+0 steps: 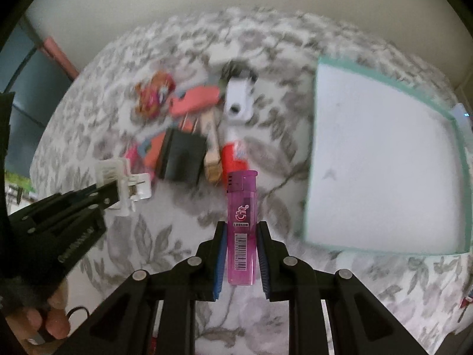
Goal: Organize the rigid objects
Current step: 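Carry the clip and lighter into the teal-rimmed tray and open both tools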
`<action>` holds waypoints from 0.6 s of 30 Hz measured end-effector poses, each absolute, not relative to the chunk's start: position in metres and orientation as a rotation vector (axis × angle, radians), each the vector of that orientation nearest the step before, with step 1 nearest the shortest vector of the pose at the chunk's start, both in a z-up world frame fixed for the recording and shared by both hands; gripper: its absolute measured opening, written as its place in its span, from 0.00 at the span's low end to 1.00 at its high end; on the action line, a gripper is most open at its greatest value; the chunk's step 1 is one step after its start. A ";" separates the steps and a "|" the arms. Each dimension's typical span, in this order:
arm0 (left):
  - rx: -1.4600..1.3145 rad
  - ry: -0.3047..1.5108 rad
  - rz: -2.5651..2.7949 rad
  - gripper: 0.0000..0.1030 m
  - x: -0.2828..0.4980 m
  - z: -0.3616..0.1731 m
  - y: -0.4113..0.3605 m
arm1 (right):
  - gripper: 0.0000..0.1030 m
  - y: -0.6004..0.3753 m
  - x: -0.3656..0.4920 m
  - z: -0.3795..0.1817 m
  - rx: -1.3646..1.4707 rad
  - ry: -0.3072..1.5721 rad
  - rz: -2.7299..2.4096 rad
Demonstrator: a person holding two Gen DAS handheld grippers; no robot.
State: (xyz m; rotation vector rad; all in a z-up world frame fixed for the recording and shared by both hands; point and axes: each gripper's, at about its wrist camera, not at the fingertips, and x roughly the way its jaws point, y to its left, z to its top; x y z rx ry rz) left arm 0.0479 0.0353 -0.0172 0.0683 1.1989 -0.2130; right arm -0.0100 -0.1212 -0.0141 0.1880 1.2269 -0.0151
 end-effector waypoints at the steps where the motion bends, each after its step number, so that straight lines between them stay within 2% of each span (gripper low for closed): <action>1: 0.066 1.194 -0.217 0.12 0.051 -0.013 0.029 | 0.20 -0.128 -0.009 -0.009 0.194 1.208 -0.033; 10: 0.088 1.186 -0.334 0.12 0.068 0.007 -0.071 | 0.20 -0.212 -0.012 0.005 0.262 1.071 -0.349; 18: 0.051 1.234 -0.367 0.12 0.074 -0.010 -0.141 | 0.20 -0.279 -0.027 -0.002 0.330 1.015 -0.570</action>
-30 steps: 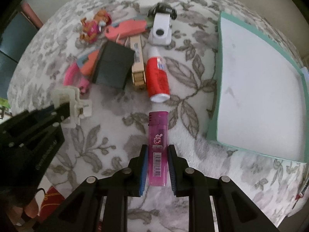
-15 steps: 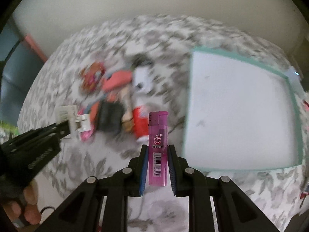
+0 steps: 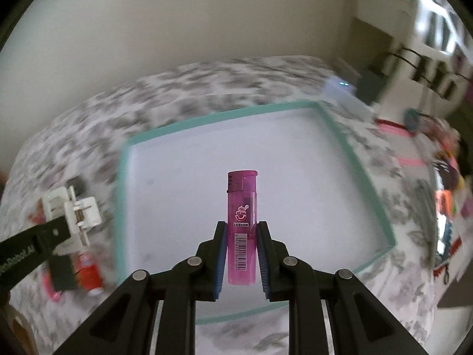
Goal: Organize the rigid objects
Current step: 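Carry the clip and lighter into the teal-rimmed tray and open both tools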
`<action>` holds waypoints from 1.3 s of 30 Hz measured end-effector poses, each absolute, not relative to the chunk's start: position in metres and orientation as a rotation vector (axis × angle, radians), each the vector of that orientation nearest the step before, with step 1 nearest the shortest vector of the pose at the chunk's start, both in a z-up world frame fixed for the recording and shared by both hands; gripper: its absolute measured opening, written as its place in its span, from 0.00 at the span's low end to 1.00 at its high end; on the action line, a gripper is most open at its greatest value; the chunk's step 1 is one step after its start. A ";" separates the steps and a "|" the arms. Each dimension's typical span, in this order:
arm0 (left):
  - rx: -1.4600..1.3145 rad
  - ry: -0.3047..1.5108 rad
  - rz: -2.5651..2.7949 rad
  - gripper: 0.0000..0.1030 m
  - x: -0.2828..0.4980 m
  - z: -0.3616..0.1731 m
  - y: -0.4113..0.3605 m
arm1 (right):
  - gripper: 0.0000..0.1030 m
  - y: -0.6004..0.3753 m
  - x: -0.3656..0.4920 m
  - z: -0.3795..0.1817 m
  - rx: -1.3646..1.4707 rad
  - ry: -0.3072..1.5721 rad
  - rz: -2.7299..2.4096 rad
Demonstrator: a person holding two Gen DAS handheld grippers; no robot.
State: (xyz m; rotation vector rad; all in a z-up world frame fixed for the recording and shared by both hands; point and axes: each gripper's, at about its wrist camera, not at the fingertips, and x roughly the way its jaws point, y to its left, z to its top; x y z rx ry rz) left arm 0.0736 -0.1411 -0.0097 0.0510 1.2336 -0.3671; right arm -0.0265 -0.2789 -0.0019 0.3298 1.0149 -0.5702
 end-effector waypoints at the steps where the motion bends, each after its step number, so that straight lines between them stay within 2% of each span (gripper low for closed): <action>1: 0.066 1.236 -0.370 0.12 0.073 -0.014 -0.151 | 0.20 -0.285 -0.027 -0.005 0.335 1.018 -0.595; 8: 0.100 1.231 -0.411 0.12 0.078 -0.034 -0.195 | 0.20 -0.310 -0.022 -0.026 0.372 1.026 -0.674; 21: 0.082 1.229 -0.414 0.13 0.081 -0.049 -0.196 | 0.20 -0.327 -0.020 -0.046 0.415 1.059 -0.676; 23: 0.073 1.226 -0.416 0.18 0.081 -0.047 -0.194 | 0.20 -0.326 -0.020 -0.046 0.414 1.060 -0.670; 25: 0.062 1.209 -0.419 0.39 0.080 -0.043 -0.190 | 0.20 -0.325 -0.020 -0.047 0.407 1.062 -0.667; 26: 0.057 1.197 -0.422 0.43 0.080 -0.041 -0.189 | 0.20 -0.324 -0.020 -0.047 0.405 1.062 -0.661; 29: 0.047 1.178 -0.424 0.50 0.081 -0.034 -0.184 | 0.21 -0.323 -0.019 -0.047 0.396 1.057 -0.651; 31: 0.031 1.169 -0.420 0.58 0.081 -0.031 -0.180 | 0.21 -0.321 -0.020 -0.046 0.381 1.048 -0.654; 33: 0.016 1.157 -0.411 0.61 0.083 -0.028 -0.175 | 0.22 -0.319 -0.019 -0.046 0.369 1.050 -0.655; 36: 0.015 1.131 -0.392 0.65 0.084 -0.023 -0.169 | 0.29 -0.317 -0.017 -0.048 0.363 1.060 -0.651; 38: 0.020 1.119 -0.365 0.70 0.085 -0.022 -0.166 | 0.39 -0.317 -0.017 -0.050 0.356 1.064 -0.651; 39: 0.020 1.116 -0.354 0.76 0.086 -0.021 -0.164 | 0.46 -0.316 -0.017 -0.050 0.354 1.061 -0.652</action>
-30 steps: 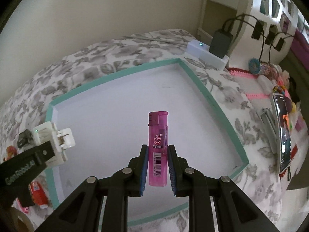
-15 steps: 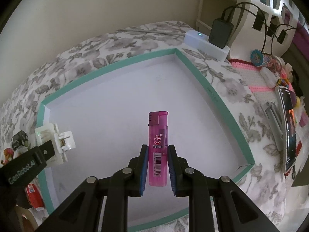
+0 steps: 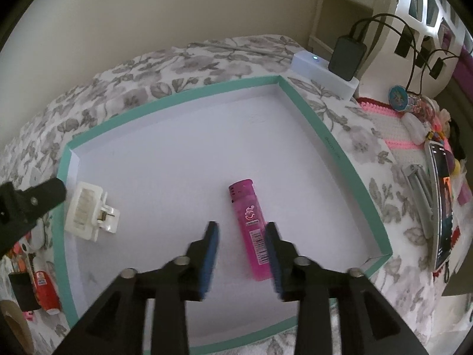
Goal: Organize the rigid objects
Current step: 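Carry the clip and lighter into the teal-rimmed tray and open both tools, then move both tools back over the remaining items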
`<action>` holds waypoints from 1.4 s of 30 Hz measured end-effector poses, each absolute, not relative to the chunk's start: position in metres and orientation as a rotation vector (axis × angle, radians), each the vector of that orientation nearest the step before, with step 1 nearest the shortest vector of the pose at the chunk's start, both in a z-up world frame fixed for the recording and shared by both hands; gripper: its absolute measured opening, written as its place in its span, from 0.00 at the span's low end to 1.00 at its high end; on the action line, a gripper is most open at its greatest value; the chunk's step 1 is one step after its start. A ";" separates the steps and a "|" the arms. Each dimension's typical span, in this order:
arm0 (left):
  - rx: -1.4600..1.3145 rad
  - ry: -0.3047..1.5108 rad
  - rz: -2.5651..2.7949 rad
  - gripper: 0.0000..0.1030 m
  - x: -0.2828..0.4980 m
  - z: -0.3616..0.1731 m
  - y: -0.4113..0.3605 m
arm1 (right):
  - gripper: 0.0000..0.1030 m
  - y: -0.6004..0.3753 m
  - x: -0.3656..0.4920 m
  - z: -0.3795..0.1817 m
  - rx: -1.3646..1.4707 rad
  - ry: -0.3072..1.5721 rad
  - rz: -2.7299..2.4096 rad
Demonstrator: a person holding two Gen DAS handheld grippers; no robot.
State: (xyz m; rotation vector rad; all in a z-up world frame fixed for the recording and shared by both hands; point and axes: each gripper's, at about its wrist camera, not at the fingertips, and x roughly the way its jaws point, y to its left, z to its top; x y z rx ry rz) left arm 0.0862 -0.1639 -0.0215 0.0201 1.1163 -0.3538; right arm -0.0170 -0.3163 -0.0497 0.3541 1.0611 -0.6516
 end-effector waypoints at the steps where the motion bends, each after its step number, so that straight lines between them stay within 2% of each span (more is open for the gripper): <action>1: 0.017 1.116 -0.346 0.78 0.087 -0.021 -0.162 | 0.53 -0.316 -0.017 -0.049 0.355 1.058 -0.652; 4: 0.010 1.117 -0.311 0.78 0.091 -0.022 -0.153 | 0.69 -0.317 -0.019 -0.048 0.355 1.043 -0.660; 8: 0.020 1.114 -0.278 0.79 0.095 -0.023 -0.146 | 0.77 -0.317 -0.018 -0.049 0.368 1.039 -0.646; 13: 0.058 1.099 -0.260 0.79 0.097 -0.021 -0.143 | 1.00 -0.316 -0.017 -0.051 0.376 1.033 -0.626; 22: 0.105 1.066 -0.230 0.79 0.095 -0.011 -0.141 | 1.00 -0.318 -0.019 -0.047 0.448 1.002 -0.578; 30: 0.006 1.035 -0.231 0.79 0.097 0.014 -0.116 | 1.00 -0.305 -0.015 -0.029 0.389 0.968 -0.574; 33: -0.057 1.026 -0.274 0.88 0.101 0.027 -0.102 | 1.00 -0.298 -0.016 -0.017 0.397 0.926 -0.547; 38: -0.058 0.923 -0.238 0.91 0.110 0.058 -0.067 | 1.00 -0.279 -0.012 0.004 0.357 0.860 -0.503; 40: -0.057 0.894 -0.215 1.00 0.116 0.070 -0.048 | 1.00 -0.269 -0.008 0.012 0.344 0.844 -0.464; 42: -0.073 0.865 -0.203 1.00 0.118 0.079 -0.025 | 1.00 -0.253 -0.002 0.021 0.311 0.835 -0.422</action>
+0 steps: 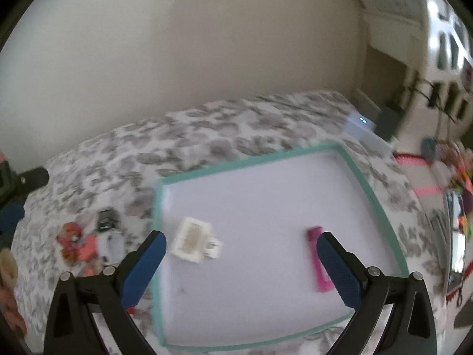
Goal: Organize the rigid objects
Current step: 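Move both tools back over the remaining items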
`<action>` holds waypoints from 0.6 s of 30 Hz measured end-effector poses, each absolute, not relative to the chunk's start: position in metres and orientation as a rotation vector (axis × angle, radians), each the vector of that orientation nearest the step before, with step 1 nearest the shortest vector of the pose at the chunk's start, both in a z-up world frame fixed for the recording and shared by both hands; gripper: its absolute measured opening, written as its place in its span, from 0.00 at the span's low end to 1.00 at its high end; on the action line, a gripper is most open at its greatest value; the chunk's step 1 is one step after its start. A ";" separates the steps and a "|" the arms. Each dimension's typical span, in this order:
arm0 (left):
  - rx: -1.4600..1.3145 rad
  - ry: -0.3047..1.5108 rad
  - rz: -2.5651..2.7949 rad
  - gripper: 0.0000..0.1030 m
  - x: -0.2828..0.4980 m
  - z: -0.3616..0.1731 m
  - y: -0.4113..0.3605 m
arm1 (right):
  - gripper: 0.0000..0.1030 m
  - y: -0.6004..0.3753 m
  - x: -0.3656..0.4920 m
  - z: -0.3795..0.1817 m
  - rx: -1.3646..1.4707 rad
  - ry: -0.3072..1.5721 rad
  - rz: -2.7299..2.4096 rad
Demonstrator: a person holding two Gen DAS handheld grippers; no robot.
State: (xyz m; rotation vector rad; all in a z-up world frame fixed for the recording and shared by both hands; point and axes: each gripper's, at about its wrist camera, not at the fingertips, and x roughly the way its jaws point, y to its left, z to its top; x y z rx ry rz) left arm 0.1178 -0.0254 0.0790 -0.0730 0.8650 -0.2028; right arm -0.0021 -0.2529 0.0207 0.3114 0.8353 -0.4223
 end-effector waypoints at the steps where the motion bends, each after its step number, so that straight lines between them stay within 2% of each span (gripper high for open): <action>1: -0.076 0.855 -0.197 1.00 0.118 0.081 -0.017 | 1.00 -0.248 0.000 0.023 0.301 0.836 -0.410; 6: -0.026 0.887 -0.162 1.00 0.116 0.078 0.016 | 1.00 -0.207 0.018 0.034 0.265 0.863 -0.287; 11: -0.018 0.972 -0.124 1.00 0.111 0.053 0.045 | 0.99 -0.170 0.031 0.022 0.285 0.945 -0.156; 18: -0.025 1.093 -0.062 0.99 0.098 0.003 0.076 | 0.89 -0.134 0.043 -0.011 0.216 1.079 -0.065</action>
